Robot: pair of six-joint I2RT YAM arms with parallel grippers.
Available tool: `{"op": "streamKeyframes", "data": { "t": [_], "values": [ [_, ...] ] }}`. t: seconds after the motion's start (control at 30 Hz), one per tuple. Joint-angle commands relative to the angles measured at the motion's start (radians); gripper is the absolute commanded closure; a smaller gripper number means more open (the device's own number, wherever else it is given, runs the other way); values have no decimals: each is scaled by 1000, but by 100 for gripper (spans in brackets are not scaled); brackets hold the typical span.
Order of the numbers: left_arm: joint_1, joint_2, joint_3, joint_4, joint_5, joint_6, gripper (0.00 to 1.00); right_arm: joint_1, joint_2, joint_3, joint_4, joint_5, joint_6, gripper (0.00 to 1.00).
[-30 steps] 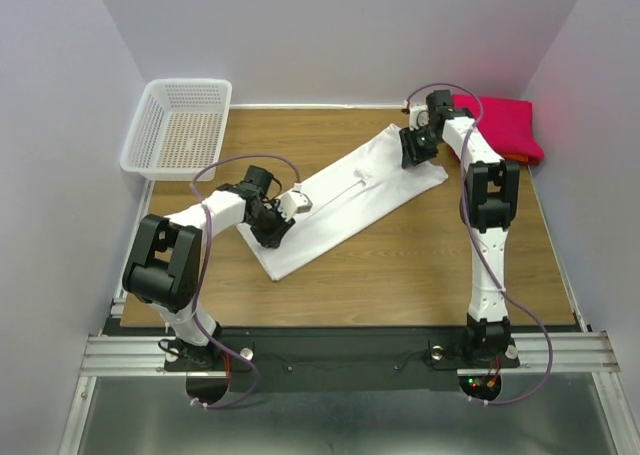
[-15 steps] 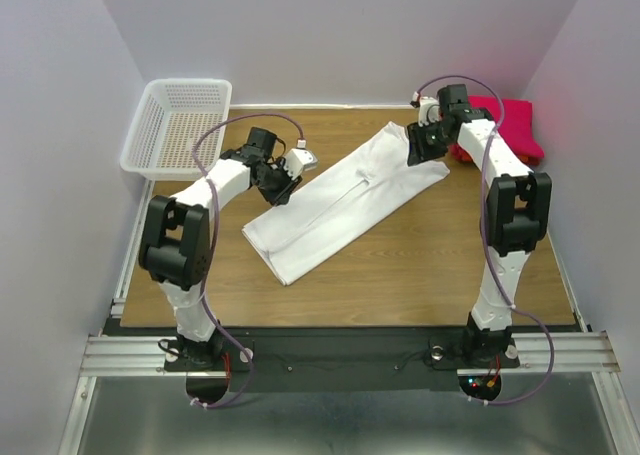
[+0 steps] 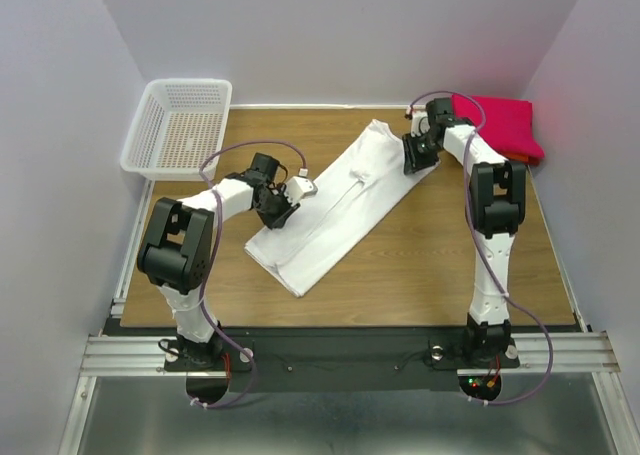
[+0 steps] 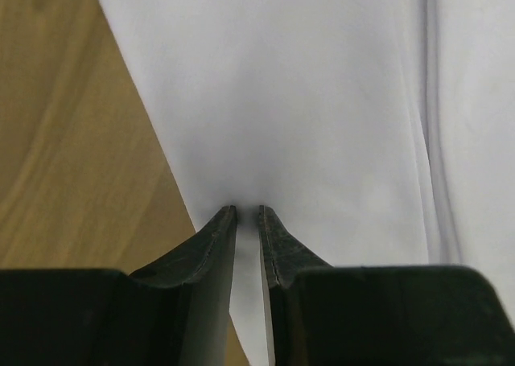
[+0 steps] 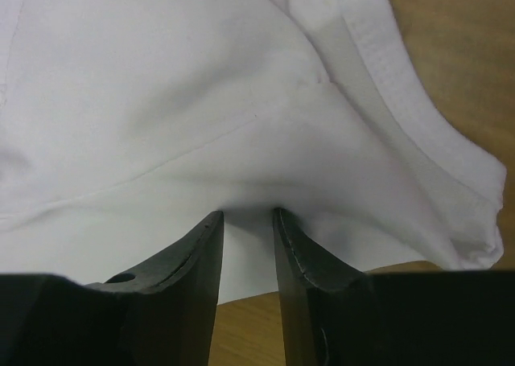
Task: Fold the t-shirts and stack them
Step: Fold the tshirt
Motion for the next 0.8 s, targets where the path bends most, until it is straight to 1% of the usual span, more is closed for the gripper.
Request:
{"op": "streamKeyframes", "data": {
  "t": [0.0, 0.07, 0.1, 0.13, 0.2, 0.23, 0.3, 0.33, 0.4, 0.43, 0.47, 0.53, 0.6, 0.67, 0.77],
  "values": [
    [-69, -105, -126, -100, 75, 11, 71, 4, 131, 150, 55, 32, -49, 62],
    [-117, -130, -156, -112, 105, -6, 72, 20, 180, 230, 58, 31, -68, 62],
    [-140, -150, -162, -128, 118, -12, 72, 26, 210, 310, 60, 20, -92, 62],
    [-187, -156, -164, -131, 149, -36, 72, 32, 257, 349, 64, 14, -103, 62],
    [-227, -162, -152, -132, 174, -70, 71, 55, 305, 430, 67, -21, -127, 61],
    [-250, -161, -141, -137, 213, -92, 71, 63, 335, 492, 83, -26, -134, 59],
    [-266, -156, -103, -151, 244, -107, 69, 83, 354, 541, 106, -28, -134, 56],
    [-266, -158, -86, -157, 261, -113, 68, 86, 349, 576, 118, -25, -131, 53],
    [-264, -168, -41, -177, 270, -109, 67, 87, 316, 572, 127, -15, -131, 50],
    [-263, -176, -22, -180, 284, -103, 67, 87, 288, 531, 141, -15, -134, 48],
    [-264, -185, -15, -180, 295, -101, 67, 87, 224, 506, 147, -23, -135, 47],
    [-263, -207, 0, -160, 309, -115, 66, 86, 158, 447, 162, -75, -138, 47],
    [-263, -199, 28, -130, 298, -139, 66, 87, 71, 365, 169, -116, -106, 47],
    [-261, -172, 46, -103, 278, -143, 66, 86, 30, 292, 175, -129, -62, 49],
    [-261, -144, 37, -83, 247, -121, 66, 87, 4, 232, 175, -123, -37, 56]
  ]
}}
